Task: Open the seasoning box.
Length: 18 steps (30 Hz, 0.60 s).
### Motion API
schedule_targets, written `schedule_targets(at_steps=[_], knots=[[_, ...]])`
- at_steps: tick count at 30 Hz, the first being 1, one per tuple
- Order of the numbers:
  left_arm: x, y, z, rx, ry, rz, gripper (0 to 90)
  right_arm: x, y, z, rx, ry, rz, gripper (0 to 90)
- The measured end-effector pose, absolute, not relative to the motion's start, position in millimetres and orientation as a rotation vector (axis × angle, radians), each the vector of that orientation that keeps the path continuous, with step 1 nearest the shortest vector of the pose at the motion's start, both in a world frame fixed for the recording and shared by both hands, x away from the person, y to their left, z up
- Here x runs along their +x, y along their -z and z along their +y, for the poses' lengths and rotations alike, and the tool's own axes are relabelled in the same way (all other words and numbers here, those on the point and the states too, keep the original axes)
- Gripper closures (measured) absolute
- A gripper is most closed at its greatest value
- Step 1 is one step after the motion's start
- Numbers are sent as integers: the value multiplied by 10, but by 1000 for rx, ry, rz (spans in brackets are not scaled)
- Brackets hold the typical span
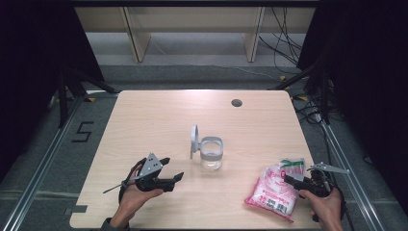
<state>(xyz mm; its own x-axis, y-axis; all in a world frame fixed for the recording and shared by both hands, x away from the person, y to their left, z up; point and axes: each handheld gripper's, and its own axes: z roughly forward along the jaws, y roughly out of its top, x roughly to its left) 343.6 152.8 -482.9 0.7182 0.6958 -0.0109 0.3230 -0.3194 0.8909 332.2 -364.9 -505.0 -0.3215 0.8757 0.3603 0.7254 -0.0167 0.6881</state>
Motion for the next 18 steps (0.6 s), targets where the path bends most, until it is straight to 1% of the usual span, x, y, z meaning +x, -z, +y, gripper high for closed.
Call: schedule_targets(at_steps=[2,3,6,8,10,12,14,15,16,18], knots=[[3440,4839,1521,1911,-450,792,255,3301,5036,-3617,1761,-1218,2076,621],[3451,4842,1532,1923,-466,775,255,3301,5044,-3605,1768,-1211,2071,626],[3459,4843,1545,1936,-476,774,255,3299,5047,-3593,1758,-1215,2092,676],[3457,4844,1538,1928,-470,769,255,3323,5066,-3623,1687,-1211,2099,722],[3454,4849,1537,1932,-469,770,255,3303,5041,-3612,1745,-1228,2095,774],[3456,4847,1533,1931,-467,769,255,3315,5050,-3631,1696,-1237,2087,861],[3458,4850,1537,1938,-467,773,255,3311,5018,-3606,1665,-1246,2073,897],[3465,4855,1541,1936,-465,762,255,3317,4996,-3627,1608,-1226,2092,900],[3466,4856,1544,1936,-466,762,255,3306,4990,-3605,1645,-1214,2091,900],[3463,4849,1536,1919,-461,777,256,3322,5002,-3613,1583,-1236,2091,900]])
